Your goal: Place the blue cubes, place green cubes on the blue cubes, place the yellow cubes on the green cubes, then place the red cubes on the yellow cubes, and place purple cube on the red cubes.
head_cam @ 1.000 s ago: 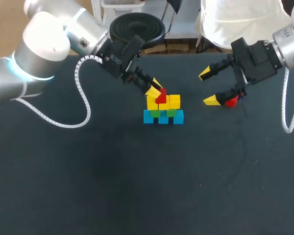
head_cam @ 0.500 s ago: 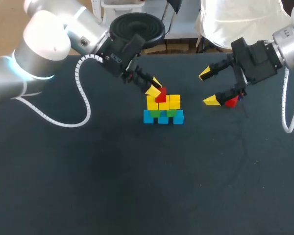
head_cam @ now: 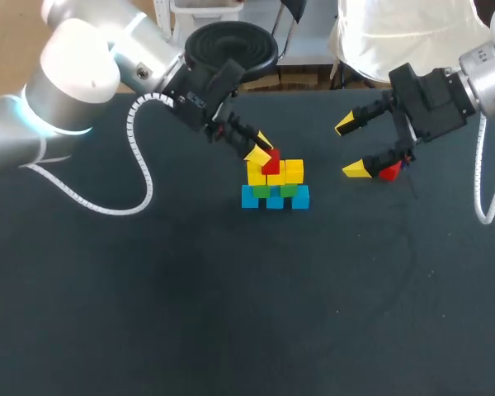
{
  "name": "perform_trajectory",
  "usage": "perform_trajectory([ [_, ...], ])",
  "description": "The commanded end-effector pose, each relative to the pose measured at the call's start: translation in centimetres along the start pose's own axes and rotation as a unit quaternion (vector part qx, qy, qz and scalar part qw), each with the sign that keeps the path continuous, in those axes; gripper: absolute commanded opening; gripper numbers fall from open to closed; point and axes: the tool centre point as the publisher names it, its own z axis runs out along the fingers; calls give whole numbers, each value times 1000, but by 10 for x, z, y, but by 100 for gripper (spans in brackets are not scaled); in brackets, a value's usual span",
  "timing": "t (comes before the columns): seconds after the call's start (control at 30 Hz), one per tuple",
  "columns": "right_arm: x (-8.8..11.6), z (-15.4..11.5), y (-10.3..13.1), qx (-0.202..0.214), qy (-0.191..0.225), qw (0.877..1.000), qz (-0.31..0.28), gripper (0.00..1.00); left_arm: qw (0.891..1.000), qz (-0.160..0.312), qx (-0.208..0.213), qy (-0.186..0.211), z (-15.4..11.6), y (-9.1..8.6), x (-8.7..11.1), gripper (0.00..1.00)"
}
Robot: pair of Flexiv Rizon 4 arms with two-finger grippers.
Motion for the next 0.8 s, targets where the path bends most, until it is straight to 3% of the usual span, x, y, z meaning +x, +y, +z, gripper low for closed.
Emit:
perform_trajectory([
  [0.03,0,0,1,1,0,1000,0,100,1000,-1,-1,1,1,2,1,0],
  [0.8,0,0,1,1,0,1000,0,100,1000,-6,-13,-6,-2,3,3,0],
])
